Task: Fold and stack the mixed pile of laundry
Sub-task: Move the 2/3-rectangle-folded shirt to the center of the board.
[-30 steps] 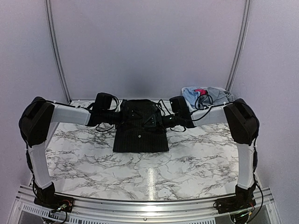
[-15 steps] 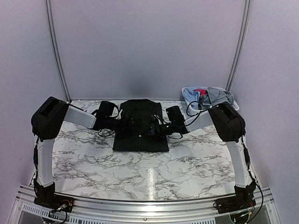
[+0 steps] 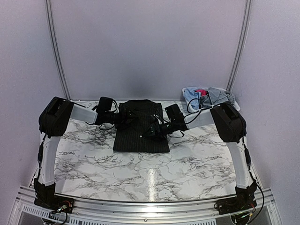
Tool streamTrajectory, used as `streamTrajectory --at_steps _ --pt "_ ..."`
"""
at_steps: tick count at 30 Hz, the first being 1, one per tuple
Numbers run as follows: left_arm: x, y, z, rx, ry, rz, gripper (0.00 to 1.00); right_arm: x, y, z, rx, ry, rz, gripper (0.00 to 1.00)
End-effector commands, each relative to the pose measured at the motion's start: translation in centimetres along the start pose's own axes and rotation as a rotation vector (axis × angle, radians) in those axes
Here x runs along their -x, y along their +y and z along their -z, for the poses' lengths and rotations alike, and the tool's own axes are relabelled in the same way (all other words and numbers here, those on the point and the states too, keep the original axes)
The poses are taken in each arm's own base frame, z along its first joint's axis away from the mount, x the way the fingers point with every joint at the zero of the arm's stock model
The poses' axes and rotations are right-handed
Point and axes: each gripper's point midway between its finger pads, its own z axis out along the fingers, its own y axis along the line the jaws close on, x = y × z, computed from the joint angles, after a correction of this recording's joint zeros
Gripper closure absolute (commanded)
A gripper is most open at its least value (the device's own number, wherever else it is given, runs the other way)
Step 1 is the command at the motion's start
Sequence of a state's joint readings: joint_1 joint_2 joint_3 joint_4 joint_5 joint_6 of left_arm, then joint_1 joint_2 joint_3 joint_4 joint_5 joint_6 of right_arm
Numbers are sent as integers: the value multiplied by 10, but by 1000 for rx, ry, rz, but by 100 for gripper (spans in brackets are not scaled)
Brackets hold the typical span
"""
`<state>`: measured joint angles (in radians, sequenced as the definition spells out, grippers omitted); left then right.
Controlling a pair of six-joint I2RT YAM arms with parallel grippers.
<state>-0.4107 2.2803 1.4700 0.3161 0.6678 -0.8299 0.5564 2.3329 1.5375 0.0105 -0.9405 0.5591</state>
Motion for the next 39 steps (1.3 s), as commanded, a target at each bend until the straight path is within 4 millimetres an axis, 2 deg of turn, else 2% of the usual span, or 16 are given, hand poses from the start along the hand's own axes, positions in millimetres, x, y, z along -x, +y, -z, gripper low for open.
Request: streamTrajectory --at_steps 1,4,8,11,13,15,16,20,22,24,28,31,34,39 --pt "-16 37 -12 61 34 71 3 -6 -24 1 -87 16 -25 50" --pt "-31 49 -7 93 51 93 2 -21 -42 -5 -113 53 -50 50" --pt "-56 50 6 123 76 91 2 -44 -40 -10 -116 99 -49 51" --pt "-82 44 13 136 111 75 2 -68 -29 -11 -110 126 -48 51" --pt "-98 36 21 143 123 59 2 -90 -24 -8 -116 147 -61 51" --pt "-116 38 28 164 142 60 2 -103 -12 -4 -111 148 -57 51" --pt "-124 35 33 168 147 57 2 -118 -9 -1 -117 160 -70 51" --pt "-136 25 54 177 132 42 2 -152 17 13 -120 187 -68 50" --pt "-135 10 65 157 111 13 1 -163 33 21 -110 195 -52 50" --pt "-129 -9 79 139 79 -33 1 -162 53 32 -89 182 -24 49" --pt "-123 -32 111 235 39 -190 1 -136 106 53 -41 111 111 46" --pt "-132 -51 131 319 33 -400 1 -123 126 62 -36 99 205 47" --pt "-155 -65 146 340 34 -558 1 -112 125 56 -48 119 268 50" --pt "-216 -82 156 363 52 -884 1 -94 132 34 15 143 293 58"
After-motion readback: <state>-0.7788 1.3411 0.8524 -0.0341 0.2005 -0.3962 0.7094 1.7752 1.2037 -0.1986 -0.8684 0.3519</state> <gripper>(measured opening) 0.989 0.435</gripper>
